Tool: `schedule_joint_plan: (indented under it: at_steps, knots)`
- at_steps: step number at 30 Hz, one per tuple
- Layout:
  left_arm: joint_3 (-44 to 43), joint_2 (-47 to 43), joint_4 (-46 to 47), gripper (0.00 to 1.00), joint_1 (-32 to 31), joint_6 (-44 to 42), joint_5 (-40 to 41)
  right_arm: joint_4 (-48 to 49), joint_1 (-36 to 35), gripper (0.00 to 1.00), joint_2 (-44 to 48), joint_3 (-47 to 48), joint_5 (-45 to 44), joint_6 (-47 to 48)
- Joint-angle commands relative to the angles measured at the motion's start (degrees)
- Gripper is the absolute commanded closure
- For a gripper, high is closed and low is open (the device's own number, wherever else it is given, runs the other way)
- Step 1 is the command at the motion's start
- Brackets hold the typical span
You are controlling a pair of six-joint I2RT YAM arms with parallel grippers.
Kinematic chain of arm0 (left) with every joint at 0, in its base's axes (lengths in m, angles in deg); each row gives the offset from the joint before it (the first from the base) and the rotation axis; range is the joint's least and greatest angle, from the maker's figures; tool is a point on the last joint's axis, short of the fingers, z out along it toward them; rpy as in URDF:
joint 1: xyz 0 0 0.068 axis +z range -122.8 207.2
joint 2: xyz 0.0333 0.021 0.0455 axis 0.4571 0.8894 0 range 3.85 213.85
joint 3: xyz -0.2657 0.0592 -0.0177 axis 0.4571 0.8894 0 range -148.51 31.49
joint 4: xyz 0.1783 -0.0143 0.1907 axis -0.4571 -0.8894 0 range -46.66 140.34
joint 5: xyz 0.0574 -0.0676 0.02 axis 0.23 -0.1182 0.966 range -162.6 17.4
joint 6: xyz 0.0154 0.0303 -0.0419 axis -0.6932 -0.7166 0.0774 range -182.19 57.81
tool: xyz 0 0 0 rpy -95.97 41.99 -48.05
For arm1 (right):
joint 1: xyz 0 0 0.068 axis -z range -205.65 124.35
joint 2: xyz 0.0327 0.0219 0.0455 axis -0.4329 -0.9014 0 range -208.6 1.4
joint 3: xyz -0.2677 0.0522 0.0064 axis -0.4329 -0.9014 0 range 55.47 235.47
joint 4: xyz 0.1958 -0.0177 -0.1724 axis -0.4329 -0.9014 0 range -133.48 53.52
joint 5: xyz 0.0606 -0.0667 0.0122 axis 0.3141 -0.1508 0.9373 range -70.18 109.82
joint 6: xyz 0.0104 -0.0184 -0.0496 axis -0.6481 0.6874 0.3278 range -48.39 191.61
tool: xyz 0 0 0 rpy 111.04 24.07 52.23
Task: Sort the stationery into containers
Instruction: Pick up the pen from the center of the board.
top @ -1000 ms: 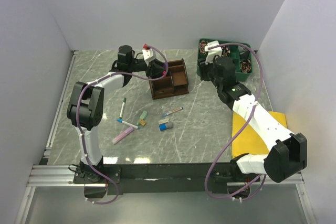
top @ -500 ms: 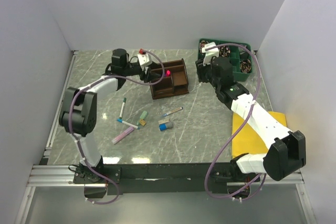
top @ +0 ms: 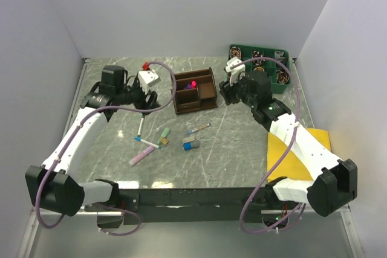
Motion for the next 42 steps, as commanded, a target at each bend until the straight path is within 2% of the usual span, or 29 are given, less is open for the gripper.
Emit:
schedule_joint_plan:
  at_steps: [1, 3, 8, 15, 29, 33, 37, 40, 42]
  knots:
    - [-0.2, 4.8, -25.3, 0.31, 2.3, 8.2, 12.7, -8.5, -0.3, 0.38, 3.1, 0.1, 14.2, 5.5]
    - [1.0, 5.8, -27.7, 0.31, 2.5, 6.1, 13.8, -10.0, -0.3, 0.38, 4.7, -1.2, 15.2, 5.0]
    - [7.6, 4.3, -23.8, 0.31, 0.0, 2.4, 24.4, -8.3, -0.3, 0.37, 10.2, -5.8, 14.5, 2.3]
    - [12.9, 9.7, -18.8, 0.33, -5.3, 6.2, 31.3, -8.8, -0.3, 0.36, 14.2, -6.2, 15.2, 0.5]
    - [15.6, 15.3, -15.2, 0.37, -11.1, 9.8, 28.5, -9.3, -0.1, 0.36, 17.2, -8.2, 13.4, -0.1]
    - [16.2, 17.6, -13.3, 0.37, -12.3, 11.5, 29.8, -9.7, 0.3, 0.36, 17.1, -7.7, 12.6, 0.2]
    - [15.9, 19.8, -11.2, 0.44, -12.4, 12.8, 31.4, -9.5, 0.5, 0.36, 16.6, -7.4, 11.7, 0.2]
    - [15.5, 20.8, -10.8, 0.67, -12.5, 13.2, 29.7, -9.3, 0.7, 0.37, 16.3, -7.1, 11.4, 0.0]
    - [15.3, 20.8, -11.9, 0.78, -12.5, 12.6, 28.4, -9.1, 0.7, 0.37, 16.3, -7.4, 11.3, 0.1]
